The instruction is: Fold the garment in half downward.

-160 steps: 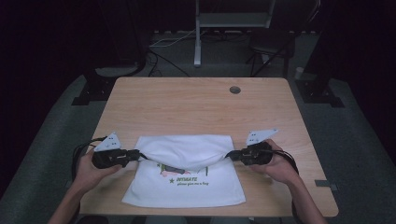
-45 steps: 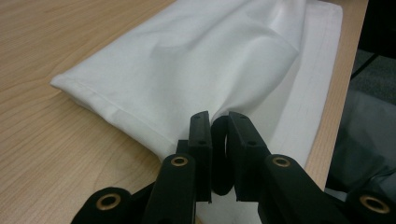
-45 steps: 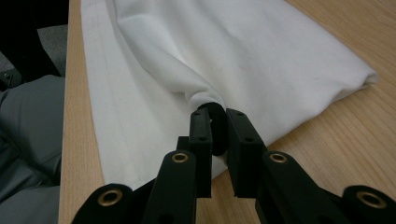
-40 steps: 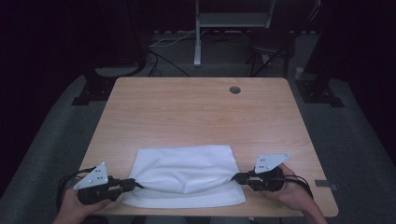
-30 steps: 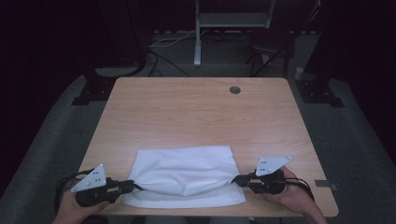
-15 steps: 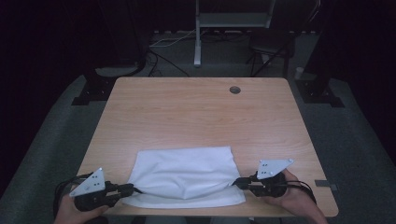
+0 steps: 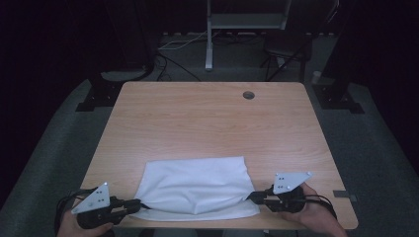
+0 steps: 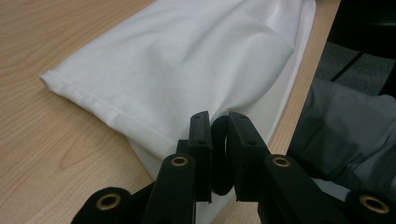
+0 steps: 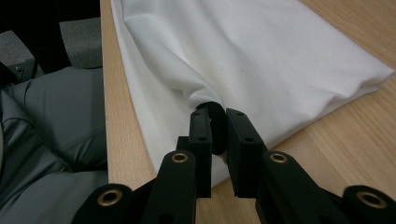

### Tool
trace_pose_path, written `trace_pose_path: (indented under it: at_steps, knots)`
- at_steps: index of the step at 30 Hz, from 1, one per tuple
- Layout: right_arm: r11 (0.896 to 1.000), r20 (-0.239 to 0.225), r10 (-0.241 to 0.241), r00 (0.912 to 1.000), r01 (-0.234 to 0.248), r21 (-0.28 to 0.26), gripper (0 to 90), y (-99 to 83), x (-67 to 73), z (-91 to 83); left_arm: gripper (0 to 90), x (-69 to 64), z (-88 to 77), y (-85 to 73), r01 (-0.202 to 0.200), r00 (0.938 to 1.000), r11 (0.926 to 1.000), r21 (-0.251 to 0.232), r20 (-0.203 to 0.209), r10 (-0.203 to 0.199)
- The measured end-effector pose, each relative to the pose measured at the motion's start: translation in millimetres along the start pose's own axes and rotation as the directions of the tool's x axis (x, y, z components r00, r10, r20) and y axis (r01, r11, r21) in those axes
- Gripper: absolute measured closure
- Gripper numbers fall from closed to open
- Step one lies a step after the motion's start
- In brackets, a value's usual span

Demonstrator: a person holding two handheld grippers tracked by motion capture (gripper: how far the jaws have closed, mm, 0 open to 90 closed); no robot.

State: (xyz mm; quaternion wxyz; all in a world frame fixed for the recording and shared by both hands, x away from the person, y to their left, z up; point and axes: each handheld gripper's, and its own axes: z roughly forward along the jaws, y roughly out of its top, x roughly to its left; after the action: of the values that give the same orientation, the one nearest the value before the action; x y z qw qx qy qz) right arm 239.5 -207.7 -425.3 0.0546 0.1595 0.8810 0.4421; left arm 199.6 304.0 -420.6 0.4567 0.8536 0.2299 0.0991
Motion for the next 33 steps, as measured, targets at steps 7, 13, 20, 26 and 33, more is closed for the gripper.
trace_pose_path:
  at_steps: [7, 13, 20, 26, 33]
  knots:
    - [1.000, -0.006, -0.005, 1.0000, 0.005, -0.001, 81.0, -1.3, 4.3, 0.9, 80.8, -1.4, -0.1, -1.4, -0.003, 1.0000, 1.0000, 0.004, 0.002, 0.003]
    - [1.000, -0.007, -0.007, 0.9999, 0.007, 0.001, 81.1, -2.0, 7.4, 0.0, 80.8, -3.2, -1.6, -2.2, -0.001, 1.0000, 1.0000, 0.003, 0.003, 0.001]
    - [1.000, -0.011, -0.016, 0.9998, 0.016, 0.001, 81.1, -1.1, 10.9, -3.0, 80.8, -2.9, -4.7, -3.2, 0.001, 1.0000, 1.0000, -0.001, 0.002, -0.001]
    - [1.000, -0.015, -0.021, 0.9997, 0.021, 0.007, 81.1, -2.6, 13.7, -3.0, 80.8, -3.0, -4.8, -5.5, 0.010, 0.9999, 1.0000, 0.001, 0.003, -0.010]
    - [1.000, -0.015, -0.019, 0.9997, 0.019, 0.012, 81.0, -5.0, 15.2, -2.5, 80.8, -3.1, -4.8, -7.5, 0.013, 0.9999, 0.9999, 0.002, 0.005, -0.013]
